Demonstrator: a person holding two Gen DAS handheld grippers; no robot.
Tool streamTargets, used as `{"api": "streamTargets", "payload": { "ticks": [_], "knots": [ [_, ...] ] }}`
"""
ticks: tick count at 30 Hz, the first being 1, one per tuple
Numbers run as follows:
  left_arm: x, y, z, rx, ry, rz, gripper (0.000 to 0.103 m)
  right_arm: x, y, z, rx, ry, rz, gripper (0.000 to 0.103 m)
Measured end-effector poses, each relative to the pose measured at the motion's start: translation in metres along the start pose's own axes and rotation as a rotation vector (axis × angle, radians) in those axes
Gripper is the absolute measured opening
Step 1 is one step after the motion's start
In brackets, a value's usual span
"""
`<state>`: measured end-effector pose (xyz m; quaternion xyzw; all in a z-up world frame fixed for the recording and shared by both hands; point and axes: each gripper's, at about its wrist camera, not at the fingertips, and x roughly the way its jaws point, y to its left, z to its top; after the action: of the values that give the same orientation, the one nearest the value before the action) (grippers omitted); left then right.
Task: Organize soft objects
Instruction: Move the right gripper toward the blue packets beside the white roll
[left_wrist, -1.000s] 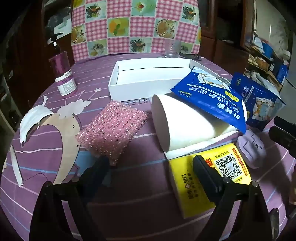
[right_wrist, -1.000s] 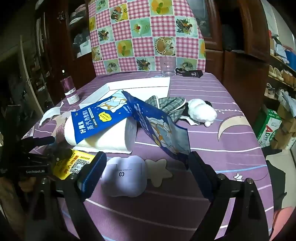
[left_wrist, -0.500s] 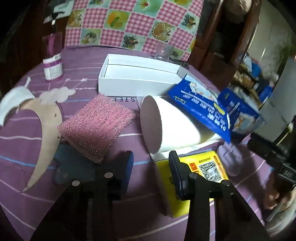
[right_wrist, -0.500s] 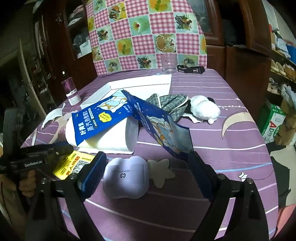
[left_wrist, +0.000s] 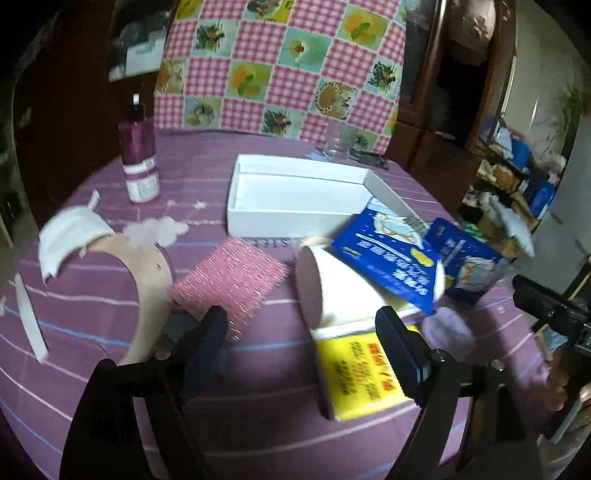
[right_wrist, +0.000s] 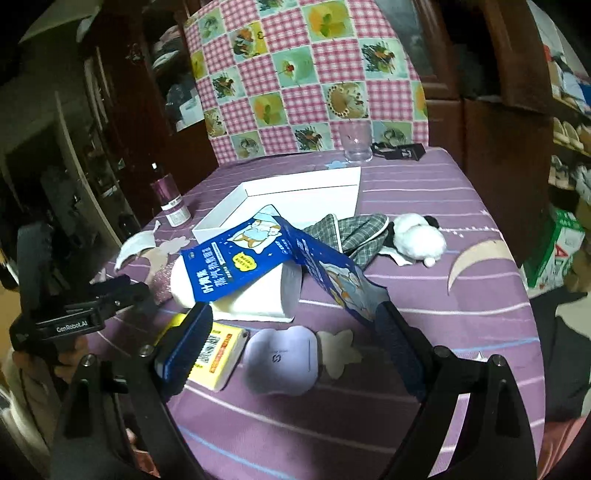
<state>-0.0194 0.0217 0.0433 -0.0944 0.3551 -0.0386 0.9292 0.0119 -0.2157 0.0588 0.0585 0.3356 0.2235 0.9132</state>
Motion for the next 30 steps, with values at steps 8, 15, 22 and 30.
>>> {"api": "streamTargets", "payload": {
  "ticks": [8, 15, 22, 30],
  "knots": [
    [-0.014, -0.012, -0.002, 0.043, -0.009, 0.067, 0.097, -0.035, 0.027, 0.016, -0.107, -0.063, -0.121, 0.09],
    [-0.027, -0.013, 0.026, 0.006, -0.066, 0.041, 0.097, -0.047, 0.053, 0.054, -0.109, -0.142, -0.173, 0.09],
    [-0.024, -0.022, 0.063, 0.014, -0.137, 0.057, 0.096, -0.02, 0.055, 0.095, -0.008, -0.132, -0.033, 0.09],
    [0.017, -0.025, 0.068, 0.045, -0.101, 0.036, 0.096, 0.02, 0.047, 0.079, -0.021, -0.103, 0.014, 0.088]
  ]
}}
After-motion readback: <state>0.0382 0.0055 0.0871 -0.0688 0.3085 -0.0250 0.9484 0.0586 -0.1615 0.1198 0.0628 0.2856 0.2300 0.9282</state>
